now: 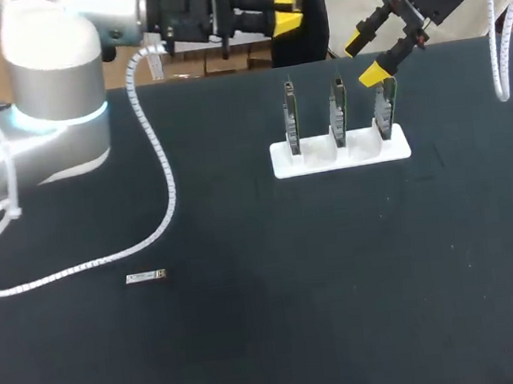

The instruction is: Pick up the optical module with the left hand, and insert it into the network port with the right hand.

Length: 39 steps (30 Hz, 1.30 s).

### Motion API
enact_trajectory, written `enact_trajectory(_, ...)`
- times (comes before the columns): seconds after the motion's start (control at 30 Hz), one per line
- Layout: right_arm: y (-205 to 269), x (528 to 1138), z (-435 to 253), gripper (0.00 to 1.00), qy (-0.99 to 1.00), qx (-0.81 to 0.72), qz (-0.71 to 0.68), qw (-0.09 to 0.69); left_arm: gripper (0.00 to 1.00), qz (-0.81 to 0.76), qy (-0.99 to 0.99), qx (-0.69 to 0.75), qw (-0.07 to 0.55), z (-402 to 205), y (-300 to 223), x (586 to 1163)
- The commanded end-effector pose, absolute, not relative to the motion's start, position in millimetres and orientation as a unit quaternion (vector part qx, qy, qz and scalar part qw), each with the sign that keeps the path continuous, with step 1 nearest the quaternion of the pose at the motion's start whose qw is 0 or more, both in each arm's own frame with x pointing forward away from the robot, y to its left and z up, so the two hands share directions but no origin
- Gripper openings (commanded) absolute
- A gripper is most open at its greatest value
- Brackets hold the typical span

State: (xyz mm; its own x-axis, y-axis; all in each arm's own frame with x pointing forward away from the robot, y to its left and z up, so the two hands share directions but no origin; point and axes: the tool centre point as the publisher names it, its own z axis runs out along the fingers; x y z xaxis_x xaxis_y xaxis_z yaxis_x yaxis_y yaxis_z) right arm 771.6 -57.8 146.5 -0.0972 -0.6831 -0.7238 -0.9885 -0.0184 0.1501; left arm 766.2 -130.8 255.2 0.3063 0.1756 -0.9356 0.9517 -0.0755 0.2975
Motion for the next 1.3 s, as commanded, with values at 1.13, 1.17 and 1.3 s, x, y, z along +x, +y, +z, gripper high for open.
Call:
enact_trajectory(1.13,-58.0,770.0,146.4,1.0,0.662,-0.631,0.331,0.232,0.0,-0.477,0.431,0.602,0.473,214.8,-189.5,765.1)
enact_trajectory(1.17,-58.0,770.0,146.4,1.0,0.662,-0.631,0.331,0.232,0.0,-0.48,0.433,0.598,0.473,213.1,-190.4,764.4)
enact_trajectory(1.3,-58.0,770.0,146.4,1.0,0.662,-0.631,0.331,0.232,0.0,-0.488,0.442,0.591,0.467,208.7,-192.9,761.0)
